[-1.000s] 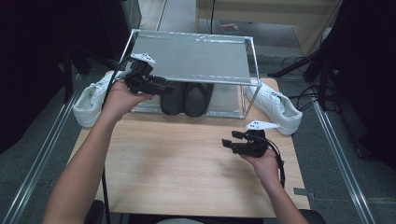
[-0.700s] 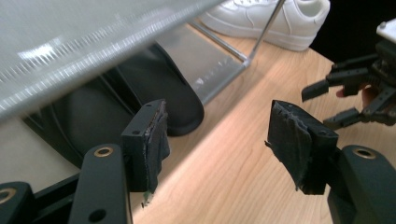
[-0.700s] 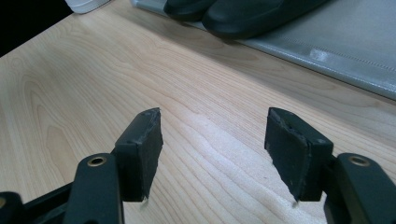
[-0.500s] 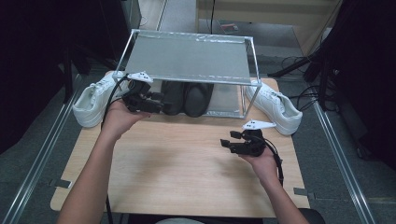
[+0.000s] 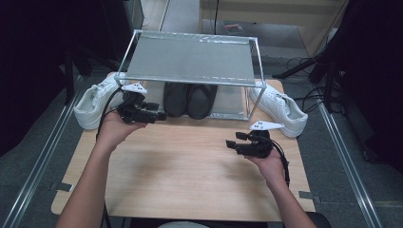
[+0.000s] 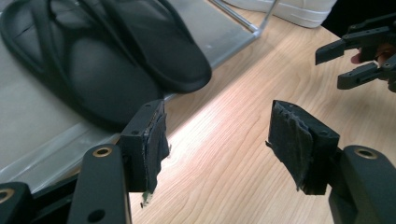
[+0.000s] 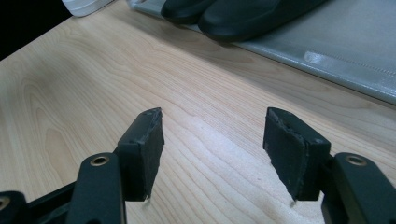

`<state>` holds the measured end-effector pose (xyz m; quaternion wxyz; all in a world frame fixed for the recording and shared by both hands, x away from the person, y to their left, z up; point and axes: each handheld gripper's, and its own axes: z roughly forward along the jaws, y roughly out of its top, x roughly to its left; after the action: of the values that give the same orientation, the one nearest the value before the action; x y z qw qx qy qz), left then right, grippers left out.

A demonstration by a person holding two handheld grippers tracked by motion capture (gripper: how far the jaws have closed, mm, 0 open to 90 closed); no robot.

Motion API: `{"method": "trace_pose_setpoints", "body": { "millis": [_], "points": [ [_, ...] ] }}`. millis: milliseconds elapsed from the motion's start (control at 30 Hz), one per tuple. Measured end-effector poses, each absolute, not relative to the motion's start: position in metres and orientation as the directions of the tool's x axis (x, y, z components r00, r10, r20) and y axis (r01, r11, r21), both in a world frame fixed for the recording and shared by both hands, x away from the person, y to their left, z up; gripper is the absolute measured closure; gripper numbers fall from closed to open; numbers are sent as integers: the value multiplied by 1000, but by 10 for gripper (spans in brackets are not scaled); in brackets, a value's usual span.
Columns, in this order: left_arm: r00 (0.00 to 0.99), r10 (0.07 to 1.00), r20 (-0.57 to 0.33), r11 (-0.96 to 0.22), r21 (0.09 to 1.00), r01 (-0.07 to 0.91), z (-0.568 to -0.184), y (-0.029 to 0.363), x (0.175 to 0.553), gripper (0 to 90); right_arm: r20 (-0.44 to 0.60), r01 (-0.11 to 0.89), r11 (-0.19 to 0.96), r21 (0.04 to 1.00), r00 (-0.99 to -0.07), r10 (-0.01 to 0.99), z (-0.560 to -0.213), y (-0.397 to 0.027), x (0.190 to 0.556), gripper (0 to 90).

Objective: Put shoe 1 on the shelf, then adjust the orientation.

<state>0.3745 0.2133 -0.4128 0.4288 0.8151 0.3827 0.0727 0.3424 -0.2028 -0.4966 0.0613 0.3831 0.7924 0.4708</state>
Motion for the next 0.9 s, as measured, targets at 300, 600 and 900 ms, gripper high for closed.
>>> {"method": "trace_pose_setpoints", "body": {
  "millis": [300, 600, 900],
  "points": [
    [667, 713, -216, -305, 762, 572, -412, 235, 372, 374, 253, 550, 272, 790, -696, 672, -498, -202, 344, 387],
    [638, 737, -221, -277, 763, 584, -413, 258, 370, 375, 252, 553, 275, 787, -694, 675, -498, -202, 345, 385],
    [623, 753, -214, -276, 756, 593, -417, 282, 365, 378, 244, 542, 281, 792, -703, 668, -497, -200, 349, 385]
  ]
}}
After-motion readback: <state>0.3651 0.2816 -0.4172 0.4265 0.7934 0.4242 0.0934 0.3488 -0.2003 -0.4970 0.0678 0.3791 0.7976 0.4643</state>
